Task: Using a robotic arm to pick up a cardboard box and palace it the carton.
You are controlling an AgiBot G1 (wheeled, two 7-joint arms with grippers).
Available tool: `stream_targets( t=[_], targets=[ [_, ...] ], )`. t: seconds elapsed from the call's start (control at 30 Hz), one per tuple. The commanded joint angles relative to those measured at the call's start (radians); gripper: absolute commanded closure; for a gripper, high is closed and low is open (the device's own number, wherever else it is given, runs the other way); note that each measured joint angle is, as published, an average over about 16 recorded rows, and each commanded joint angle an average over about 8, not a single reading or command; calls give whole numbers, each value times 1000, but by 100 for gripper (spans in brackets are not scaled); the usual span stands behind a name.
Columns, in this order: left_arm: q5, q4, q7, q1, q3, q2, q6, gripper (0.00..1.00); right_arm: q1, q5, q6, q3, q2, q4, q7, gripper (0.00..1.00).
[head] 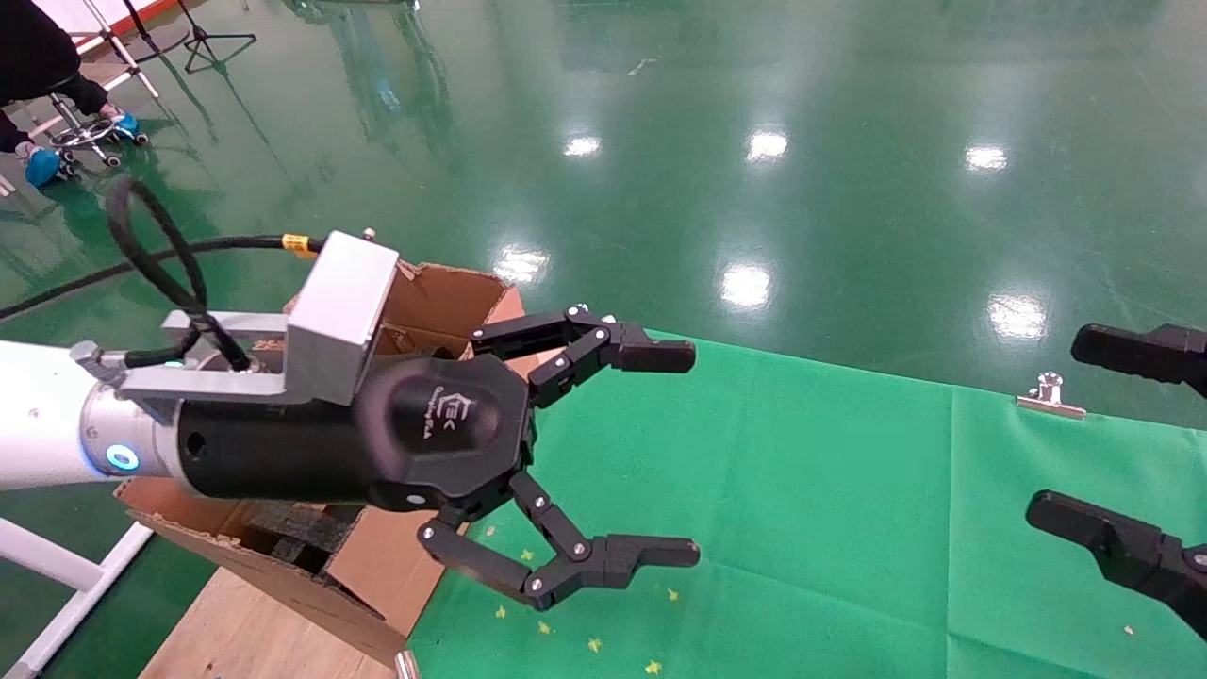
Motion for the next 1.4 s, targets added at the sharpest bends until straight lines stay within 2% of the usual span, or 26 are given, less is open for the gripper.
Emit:
stream_targets(
  t=[0.03, 1.4],
  targets=[
    [0, 0, 0, 0, 0, 0, 0, 0, 0, 0, 0, 0, 0, 0, 0, 0],
    [0, 0, 0, 0, 0, 0, 0, 0, 0, 0, 0, 0, 0, 0, 0, 0]
  ],
)
